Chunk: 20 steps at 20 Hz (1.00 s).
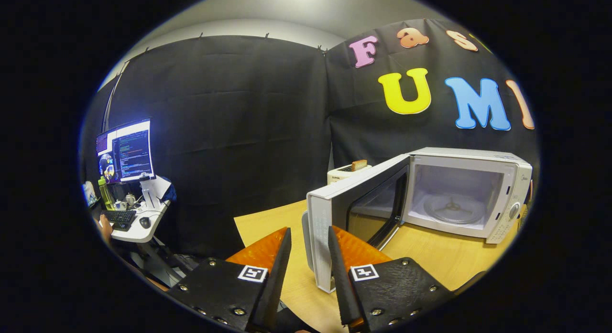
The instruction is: Open the microwave, put the food inside, and close the microwave door.
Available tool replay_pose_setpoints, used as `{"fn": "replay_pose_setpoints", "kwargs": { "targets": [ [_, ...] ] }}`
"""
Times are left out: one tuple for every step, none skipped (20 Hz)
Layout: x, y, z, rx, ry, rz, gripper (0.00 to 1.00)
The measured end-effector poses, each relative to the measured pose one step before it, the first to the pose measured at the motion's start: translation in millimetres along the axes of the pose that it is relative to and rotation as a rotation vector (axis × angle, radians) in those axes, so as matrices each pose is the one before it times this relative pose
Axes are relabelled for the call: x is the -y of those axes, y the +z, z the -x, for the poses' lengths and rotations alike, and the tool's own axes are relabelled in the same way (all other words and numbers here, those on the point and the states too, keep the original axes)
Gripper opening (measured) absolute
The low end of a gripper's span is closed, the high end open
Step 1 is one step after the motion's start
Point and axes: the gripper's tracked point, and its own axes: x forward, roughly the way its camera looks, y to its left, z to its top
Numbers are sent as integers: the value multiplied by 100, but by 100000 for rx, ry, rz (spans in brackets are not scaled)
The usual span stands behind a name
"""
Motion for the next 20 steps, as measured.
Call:
{"fn": "replay_pose_setpoints", "kwargs": {
  "targets": [
    [-422, 89, -334, 119, 853, -218, 49],
    [-402, -82, -439, 241, 839, -665, 49],
    [-393, 38, -510, 142, 870, -772, 49],
    [-336, -16, -517, 131, 915, -677, 49],
    [-394, 131, -638, -15, 949, -308, 49],
    [-403, -152, -475, -36, 1252, 82, 50],
    [-577, -1, -370, -318, 1404, 249, 57],
    [22, 128, -201, -217, -1484, 1564, 64],
    [173, 311, -3, 52, -912, 1694, 71],
    [408, 285, -8, 293, -835, 195, 85],
    [157, 168, 447, 281, 391, -1058, 86],
    [443, 6, 434, -461, -1006, -1666, 91],
    [923, -86, 925, -707, -1545, -1356, 91],
    [901, 30, 1174, -1839, -2582, 22, 94],
    [1729, -280, 1699, -2989, -4652, 900, 95],
    [2171, -227, 1726, -2875, -5236, 119, 95],
    [2754, -239, 1618, -2705, -5979, -1259, 95],
    [2911, -598, 1585, -2617, -6610, -2843, 95],
    [2863, -346, 1298, -1955, -5635, -3693, 95],
    [2382, -241, 1653, -1711, -5552, -3556, 95]
  ]
}}
